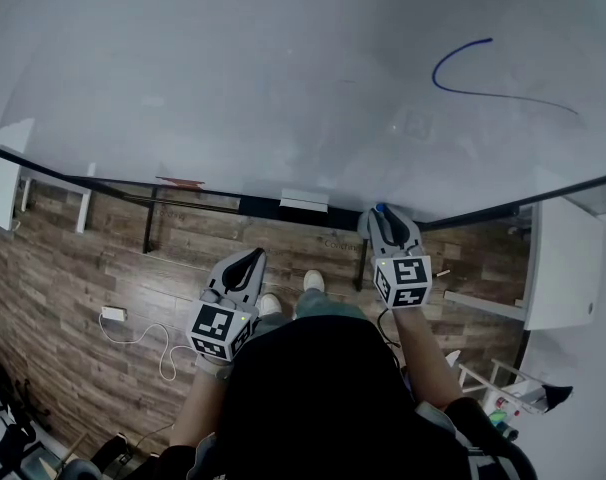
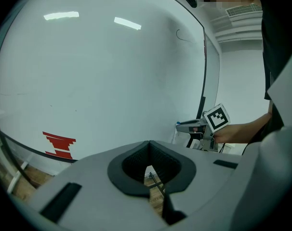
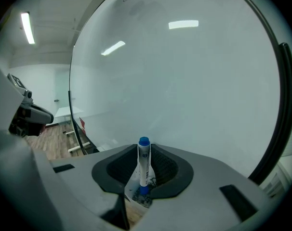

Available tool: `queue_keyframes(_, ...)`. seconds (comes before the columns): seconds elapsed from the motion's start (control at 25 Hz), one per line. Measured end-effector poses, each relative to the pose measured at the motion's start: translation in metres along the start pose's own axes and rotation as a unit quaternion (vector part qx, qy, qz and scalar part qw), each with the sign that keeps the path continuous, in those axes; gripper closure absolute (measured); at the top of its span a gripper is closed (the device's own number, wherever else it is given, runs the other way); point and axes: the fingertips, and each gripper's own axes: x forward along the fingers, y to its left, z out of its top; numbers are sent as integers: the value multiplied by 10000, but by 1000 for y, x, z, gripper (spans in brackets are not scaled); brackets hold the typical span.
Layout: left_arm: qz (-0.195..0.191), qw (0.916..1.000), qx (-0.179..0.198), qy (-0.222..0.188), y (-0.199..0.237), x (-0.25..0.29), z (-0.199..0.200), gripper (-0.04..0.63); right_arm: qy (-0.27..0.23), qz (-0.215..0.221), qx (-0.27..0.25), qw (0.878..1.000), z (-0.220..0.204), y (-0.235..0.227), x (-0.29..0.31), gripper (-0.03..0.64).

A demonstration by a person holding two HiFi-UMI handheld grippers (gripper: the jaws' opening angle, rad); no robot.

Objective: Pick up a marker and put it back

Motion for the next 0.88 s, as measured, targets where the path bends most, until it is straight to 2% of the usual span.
queue_keyframes(0.28, -70, 9999, 54, -47, -1, -3, 4, 575, -81, -89, 32, 9999, 6, 1, -10, 503)
queue_keyframes(0.64, -386, 9990, 200, -72, -13, 3, 14, 575, -246, -308, 144, 9991, 14, 2, -42, 503)
queue_keyframes(0.88, -896, 9950, 424, -92, -30, 13, 11, 575, -304, -665, 245, 9970, 11, -2, -72, 506)
